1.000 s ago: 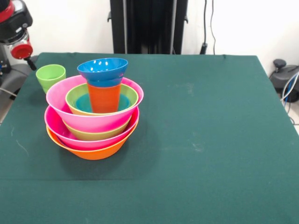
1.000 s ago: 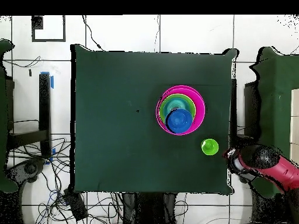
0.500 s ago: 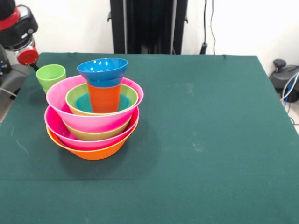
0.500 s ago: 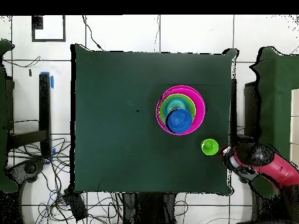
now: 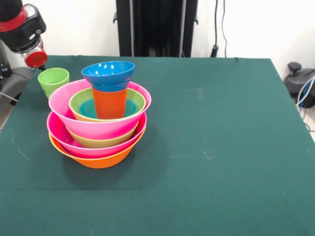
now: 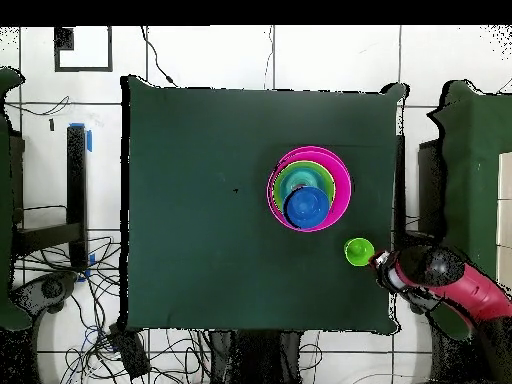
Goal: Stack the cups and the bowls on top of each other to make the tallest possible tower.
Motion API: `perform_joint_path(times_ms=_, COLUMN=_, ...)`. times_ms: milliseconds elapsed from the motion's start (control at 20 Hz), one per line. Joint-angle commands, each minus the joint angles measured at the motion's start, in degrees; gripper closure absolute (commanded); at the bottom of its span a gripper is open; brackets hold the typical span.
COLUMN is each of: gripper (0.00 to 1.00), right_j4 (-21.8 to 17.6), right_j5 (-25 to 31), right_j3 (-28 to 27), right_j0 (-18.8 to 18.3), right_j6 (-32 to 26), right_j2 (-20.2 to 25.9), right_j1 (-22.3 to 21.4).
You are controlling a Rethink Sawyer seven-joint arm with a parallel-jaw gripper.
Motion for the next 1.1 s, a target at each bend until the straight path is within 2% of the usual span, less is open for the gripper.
perform_joint_path(times_ms=50, gripper=0.0, right_j4=-1.09, right_j5=0.84, right_j3=5.38, right_j0=1.7, right_j6=-7.08, right_j2=5.16, right_j1=-4.59)
perform_joint_path(times_ms=300, gripper=0.0, right_j4=-1.17, right_j5=3.74, right_j3=5.63, right_j0=1.95, right_j6=-7.92, right_j2=4.59, right_j1=-7.24)
perform_joint_path(times_ms=750, gripper=0.0, right_j4=-1.66, right_j5=5.61, right_j3=5.31, right_j0=1.67, right_j6=-9.17, right_j2=4.89, right_j1=-8.4)
perform_joint_path(times_ms=1100, gripper=0.0, right_j4=-0.33, right_j5=6.35, right_j3=6.15, right_j0=1.13, right_j6=-9.25, right_j2=6.22, right_j1=-8.53)
